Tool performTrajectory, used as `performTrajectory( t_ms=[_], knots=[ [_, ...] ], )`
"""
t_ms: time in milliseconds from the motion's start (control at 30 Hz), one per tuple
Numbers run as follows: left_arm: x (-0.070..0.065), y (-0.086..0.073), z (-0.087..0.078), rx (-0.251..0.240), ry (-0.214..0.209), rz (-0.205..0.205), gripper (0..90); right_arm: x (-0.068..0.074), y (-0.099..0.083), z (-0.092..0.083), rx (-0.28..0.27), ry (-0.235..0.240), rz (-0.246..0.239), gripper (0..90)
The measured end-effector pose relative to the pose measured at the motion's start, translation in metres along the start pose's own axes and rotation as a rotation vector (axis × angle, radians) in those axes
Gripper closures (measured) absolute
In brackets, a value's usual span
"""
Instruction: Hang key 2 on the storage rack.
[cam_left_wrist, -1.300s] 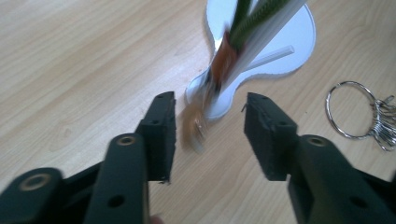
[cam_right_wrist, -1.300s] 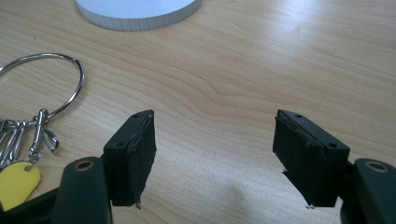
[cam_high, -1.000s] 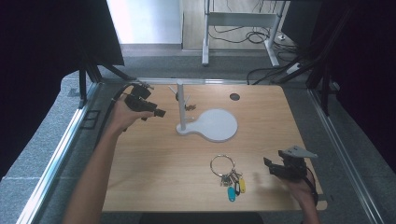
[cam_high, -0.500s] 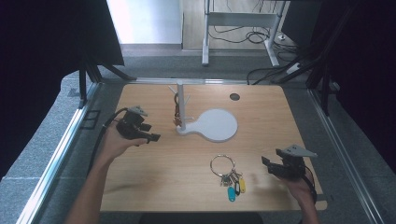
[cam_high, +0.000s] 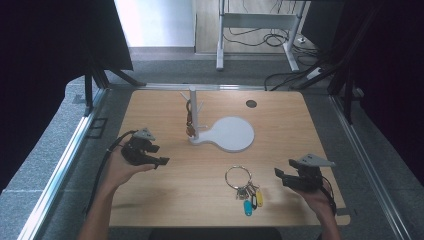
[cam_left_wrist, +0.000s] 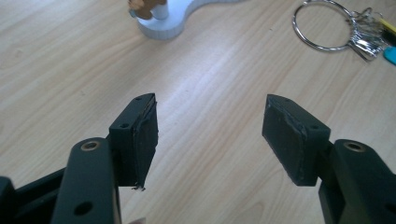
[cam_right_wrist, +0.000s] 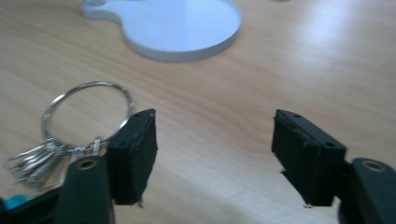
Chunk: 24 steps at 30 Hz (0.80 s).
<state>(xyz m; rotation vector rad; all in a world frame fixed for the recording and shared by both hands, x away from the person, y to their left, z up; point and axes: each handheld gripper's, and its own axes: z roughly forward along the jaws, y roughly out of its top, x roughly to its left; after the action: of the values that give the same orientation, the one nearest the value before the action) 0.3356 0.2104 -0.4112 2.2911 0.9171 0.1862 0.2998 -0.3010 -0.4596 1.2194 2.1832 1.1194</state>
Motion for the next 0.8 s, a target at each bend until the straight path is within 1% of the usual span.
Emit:
performTrajectory(
  t_ms=[33, 100, 167, 200, 267, 300, 367, 400, 433, 467, 533, 567, 633, 667, 700, 767, 800],
  knots=[
    [-0.001, -0.004, 0.002, 0.006, 0.001, -0.004, 36.7, 0.004, 0.002, 0.003, 0.026, 0.019, -0.009, 33.0],
    [-0.002, -0.007, 0.006, 0.013, 0.004, -0.008, 36.8, 0.008, 0.005, 0.007, 0.071, 0.023, -0.031, 31.9],
    [-0.002, -0.010, 0.009, 0.011, -0.011, -0.014, 37.3, 0.010, 0.009, 0.011, 0.114, 0.036, -0.052, 30.4],
    [-0.003, -0.010, 0.011, 0.013, -0.014, -0.015, 37.7, 0.010, 0.011, 0.013, 0.129, 0.040, -0.054, 29.4],
    [-0.005, -0.013, 0.015, 0.027, 0.000, -0.011, 38.0, 0.011, 0.016, 0.015, 0.164, 0.053, -0.062, 30.7],
    [-0.007, -0.014, 0.017, 0.033, 0.009, -0.010, 38.1, 0.011, 0.018, 0.015, 0.180, 0.055, -0.075, 30.9],
    [-0.009, -0.017, 0.019, 0.033, 0.007, -0.011, 38.1, 0.013, 0.023, 0.014, 0.198, 0.051, -0.106, 32.6],
    [-0.009, -0.017, 0.019, 0.033, 0.007, -0.011, 38.1, 0.013, 0.023, 0.014, 0.198, 0.051, -0.106, 32.6],
    [-0.011, -0.021, 0.021, 0.027, 0.008, -0.018, 38.1, 0.016, 0.028, 0.013, 0.215, 0.074, -0.129, 34.6],
    [-0.011, -0.021, 0.021, 0.027, 0.008, -0.018, 38.1, 0.017, 0.030, 0.014, 0.224, 0.084, -0.137, 35.0],
    [-0.014, -0.028, 0.023, 0.025, 0.004, -0.021, 38.1, 0.020, 0.037, 0.018, 0.251, 0.100, -0.170, 35.9],
    [-0.015, -0.030, 0.024, 0.023, 0.004, -0.022, 38.1, 0.021, 0.040, 0.020, 0.264, 0.112, -0.186, 36.3],
    [-0.014, -0.035, 0.023, 0.015, 0.007, -0.028, 38.1, 0.025, 0.046, 0.027, 0.283, 0.130, -0.203, 37.4],
    [-0.014, -0.035, 0.023, 0.015, 0.007, -0.028, 38.1, 0.027, 0.050, 0.031, 0.290, 0.141, -0.209, 38.2],
    [-0.012, -0.038, 0.025, 0.018, 0.006, -0.038, 38.1, 0.029, 0.053, 0.035, 0.298, 0.150, -0.220, 38.7],
    [-0.010, -0.040, 0.026, 0.029, 0.014, -0.044, 38.1, 0.035, 0.059, 0.045, 0.326, 0.160, -0.251, 39.3],
    [-0.010, -0.041, 0.026, 0.024, 0.012, -0.050, 38.1, 0.038, 0.062, 0.049, 0.343, 0.166, -0.263, 40.1]
  ],
)
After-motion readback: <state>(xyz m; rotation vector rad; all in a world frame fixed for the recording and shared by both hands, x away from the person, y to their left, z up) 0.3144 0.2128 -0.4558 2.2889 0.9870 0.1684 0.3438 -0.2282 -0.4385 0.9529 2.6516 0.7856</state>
